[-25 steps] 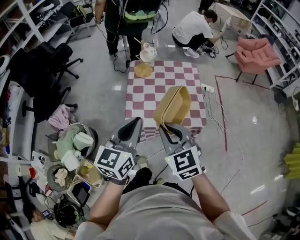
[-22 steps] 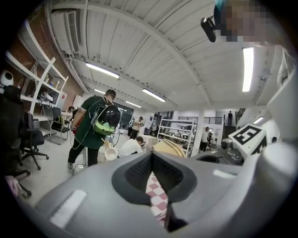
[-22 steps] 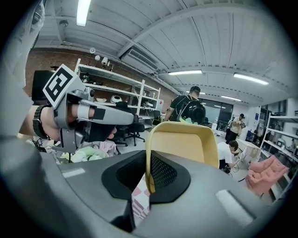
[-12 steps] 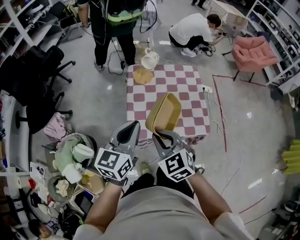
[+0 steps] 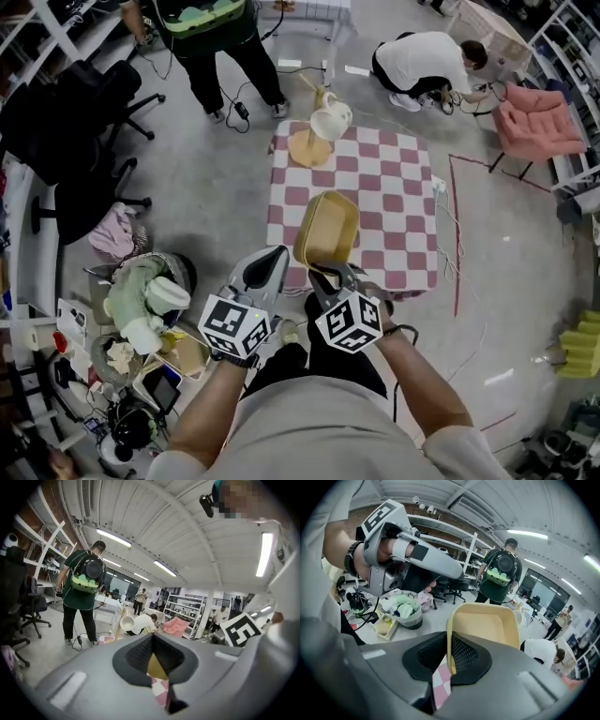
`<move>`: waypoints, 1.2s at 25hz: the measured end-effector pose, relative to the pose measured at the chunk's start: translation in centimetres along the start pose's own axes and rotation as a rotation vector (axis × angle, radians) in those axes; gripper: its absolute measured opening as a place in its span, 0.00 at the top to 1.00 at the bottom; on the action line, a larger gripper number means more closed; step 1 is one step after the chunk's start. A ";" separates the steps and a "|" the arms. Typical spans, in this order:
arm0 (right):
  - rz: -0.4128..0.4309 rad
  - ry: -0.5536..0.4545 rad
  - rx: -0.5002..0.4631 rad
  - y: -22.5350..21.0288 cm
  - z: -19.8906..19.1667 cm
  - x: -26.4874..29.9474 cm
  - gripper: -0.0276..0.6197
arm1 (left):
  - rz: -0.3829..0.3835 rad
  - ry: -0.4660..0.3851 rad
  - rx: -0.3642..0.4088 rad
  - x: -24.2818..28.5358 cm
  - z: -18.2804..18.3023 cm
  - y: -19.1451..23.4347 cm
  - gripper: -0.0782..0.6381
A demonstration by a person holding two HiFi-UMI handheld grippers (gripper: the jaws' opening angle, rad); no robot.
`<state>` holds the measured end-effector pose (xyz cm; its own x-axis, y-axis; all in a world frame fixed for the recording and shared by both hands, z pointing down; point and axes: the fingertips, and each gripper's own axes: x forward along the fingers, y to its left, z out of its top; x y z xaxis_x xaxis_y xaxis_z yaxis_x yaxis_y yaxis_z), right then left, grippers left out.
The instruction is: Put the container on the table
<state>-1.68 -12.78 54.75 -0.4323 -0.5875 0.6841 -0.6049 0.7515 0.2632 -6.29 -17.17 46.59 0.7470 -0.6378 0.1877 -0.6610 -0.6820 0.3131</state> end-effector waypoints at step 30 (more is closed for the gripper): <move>0.217 0.292 -0.339 -8.6 -12.4 26.2 0.91 | 0.228 0.151 -0.188 16.2 -11.1 17.2 0.89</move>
<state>0.49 -30.90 78.81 -0.2897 -0.3343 0.8969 -0.2493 0.9310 0.2665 -4.76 -35.31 65.35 0.5925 -0.6966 0.4046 -0.7983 -0.4406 0.4106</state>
